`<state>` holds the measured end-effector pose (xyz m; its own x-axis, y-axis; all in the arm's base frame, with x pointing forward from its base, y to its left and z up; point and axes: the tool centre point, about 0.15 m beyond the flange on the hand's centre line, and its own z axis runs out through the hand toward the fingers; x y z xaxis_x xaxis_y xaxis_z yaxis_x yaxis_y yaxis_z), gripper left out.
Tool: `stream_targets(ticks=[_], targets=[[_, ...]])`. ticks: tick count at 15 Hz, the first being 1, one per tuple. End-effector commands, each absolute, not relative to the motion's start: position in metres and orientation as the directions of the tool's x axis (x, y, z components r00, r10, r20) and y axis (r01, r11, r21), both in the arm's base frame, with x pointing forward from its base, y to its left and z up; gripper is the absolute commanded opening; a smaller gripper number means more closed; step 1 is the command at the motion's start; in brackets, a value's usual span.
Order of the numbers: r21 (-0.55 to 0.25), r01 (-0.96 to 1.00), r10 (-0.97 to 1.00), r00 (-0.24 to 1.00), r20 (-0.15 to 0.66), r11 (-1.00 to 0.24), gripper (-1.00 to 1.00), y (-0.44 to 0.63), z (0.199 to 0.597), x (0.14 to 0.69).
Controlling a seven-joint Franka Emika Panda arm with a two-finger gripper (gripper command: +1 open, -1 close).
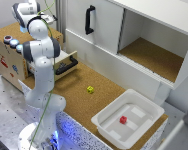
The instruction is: Go push the purple block into the drawer
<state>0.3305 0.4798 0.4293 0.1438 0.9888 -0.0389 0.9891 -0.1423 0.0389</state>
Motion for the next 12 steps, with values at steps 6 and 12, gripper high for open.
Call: stream_targets(ticks=[6,12], targets=[[0.043,0.966,0.967,0.255,-0.008,-0.254,-1.0,0.414,0.417,0.337],[0.037,0.948,0.948,0.317,-0.011,-0.316,-1.0,0.381,0.423,0.34]])
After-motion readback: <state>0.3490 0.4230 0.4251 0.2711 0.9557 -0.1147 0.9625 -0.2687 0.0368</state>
